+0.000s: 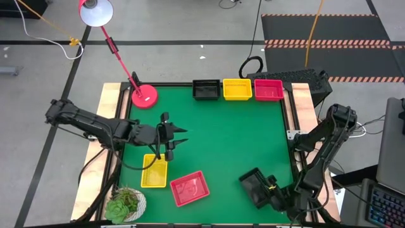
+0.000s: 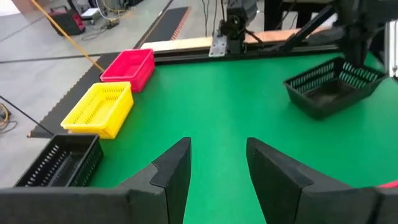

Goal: Stack baskets by color
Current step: Stack the bottom black bin on the top black bins

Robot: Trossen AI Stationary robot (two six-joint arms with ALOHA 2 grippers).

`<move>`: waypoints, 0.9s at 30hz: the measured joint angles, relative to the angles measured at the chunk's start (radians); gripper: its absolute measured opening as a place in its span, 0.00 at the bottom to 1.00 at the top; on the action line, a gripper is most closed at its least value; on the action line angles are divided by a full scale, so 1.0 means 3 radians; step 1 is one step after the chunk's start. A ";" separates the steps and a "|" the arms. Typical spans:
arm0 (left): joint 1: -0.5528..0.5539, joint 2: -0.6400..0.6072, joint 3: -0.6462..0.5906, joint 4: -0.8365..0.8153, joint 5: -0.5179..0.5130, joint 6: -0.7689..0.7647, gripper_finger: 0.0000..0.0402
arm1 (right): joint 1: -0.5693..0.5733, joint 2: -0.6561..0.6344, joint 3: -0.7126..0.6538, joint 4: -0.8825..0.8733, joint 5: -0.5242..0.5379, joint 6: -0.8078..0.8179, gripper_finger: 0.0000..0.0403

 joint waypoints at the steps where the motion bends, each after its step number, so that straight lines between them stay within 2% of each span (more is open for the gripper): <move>1: 0.0013 0.0013 0.0000 -0.0009 0.0012 0.0016 0.40 | -0.0018 -0.0001 0.0043 -0.0045 0.0011 -0.0059 0.02; 10: 0.0121 0.0142 0.0001 0.0140 0.0229 0.0179 0.40 | -0.0253 -0.0001 0.0696 -0.0855 0.0349 -0.0703 0.01; 15: 0.0103 0.0185 0.0004 0.0227 0.0371 0.0333 0.40 | -0.0480 -0.0019 0.1033 -0.1160 0.0453 -0.1251 0.00; 22: 0.0024 0.0322 0.0071 0.0341 0.0501 0.0577 0.40 | -0.0914 -0.0216 0.1134 -0.1260 0.0693 -0.1974 0.00; 27: -0.0045 0.0626 0.0364 0.0317 0.0608 0.0718 0.40 | -0.1263 -0.0363 0.1131 -0.1248 0.0702 -0.2270 0.00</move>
